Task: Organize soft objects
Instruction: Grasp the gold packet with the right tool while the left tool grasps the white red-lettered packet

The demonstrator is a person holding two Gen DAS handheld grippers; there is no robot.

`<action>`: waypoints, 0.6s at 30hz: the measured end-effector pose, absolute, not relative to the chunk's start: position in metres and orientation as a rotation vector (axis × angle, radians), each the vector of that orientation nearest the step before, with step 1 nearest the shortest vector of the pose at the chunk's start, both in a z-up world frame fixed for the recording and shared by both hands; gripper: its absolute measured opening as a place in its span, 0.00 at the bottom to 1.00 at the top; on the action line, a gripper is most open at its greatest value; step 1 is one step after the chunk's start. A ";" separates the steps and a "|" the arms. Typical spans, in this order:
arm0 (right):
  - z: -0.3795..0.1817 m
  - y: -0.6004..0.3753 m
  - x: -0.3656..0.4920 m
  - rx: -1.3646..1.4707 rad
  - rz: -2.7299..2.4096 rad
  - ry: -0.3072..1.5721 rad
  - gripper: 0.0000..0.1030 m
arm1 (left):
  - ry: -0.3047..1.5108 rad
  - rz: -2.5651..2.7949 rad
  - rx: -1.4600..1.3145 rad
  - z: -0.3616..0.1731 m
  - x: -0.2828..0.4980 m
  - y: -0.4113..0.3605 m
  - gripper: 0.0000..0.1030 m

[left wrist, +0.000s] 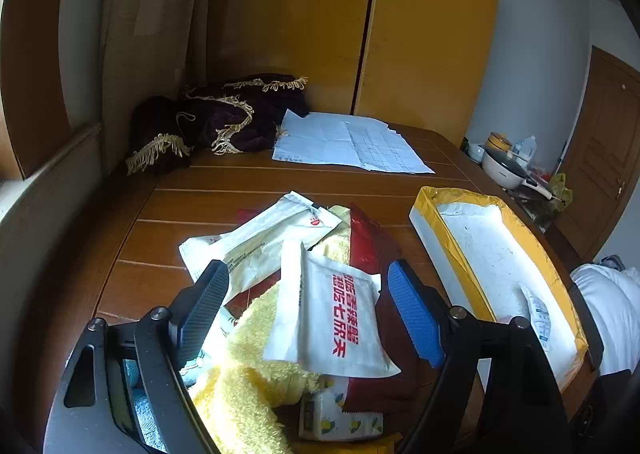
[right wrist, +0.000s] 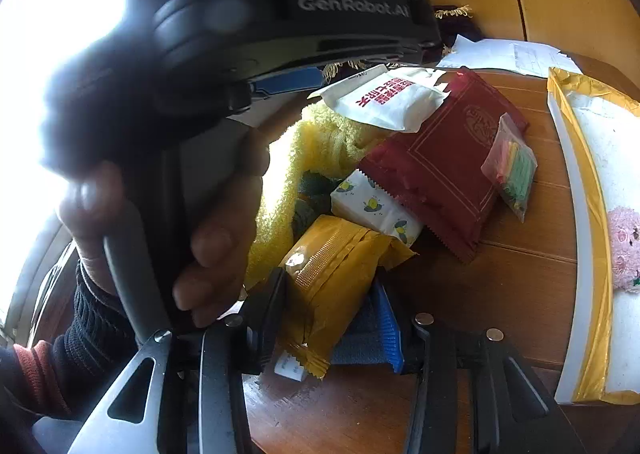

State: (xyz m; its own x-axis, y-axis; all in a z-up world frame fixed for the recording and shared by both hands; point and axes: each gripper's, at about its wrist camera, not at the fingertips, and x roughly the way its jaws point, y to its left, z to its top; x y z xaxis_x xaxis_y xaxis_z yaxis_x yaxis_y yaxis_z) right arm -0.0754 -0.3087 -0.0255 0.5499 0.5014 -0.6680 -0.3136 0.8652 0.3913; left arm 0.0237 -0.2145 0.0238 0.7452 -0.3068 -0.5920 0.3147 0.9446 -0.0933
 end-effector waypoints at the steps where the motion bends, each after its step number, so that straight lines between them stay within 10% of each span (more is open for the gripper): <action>1: -0.025 -0.311 -0.077 0.244 0.489 0.858 0.42 | 0.652 -0.324 0.063 0.022 0.024 -0.221 0.79; 5: -0.027 -0.321 -0.076 0.275 0.484 0.865 0.42 | 0.682 -0.318 0.144 0.013 0.026 -0.230 0.39; 18: -0.018 -0.342 -0.099 0.319 0.542 0.751 0.42 | 0.601 -0.406 -0.145 0.034 0.005 -0.171 0.07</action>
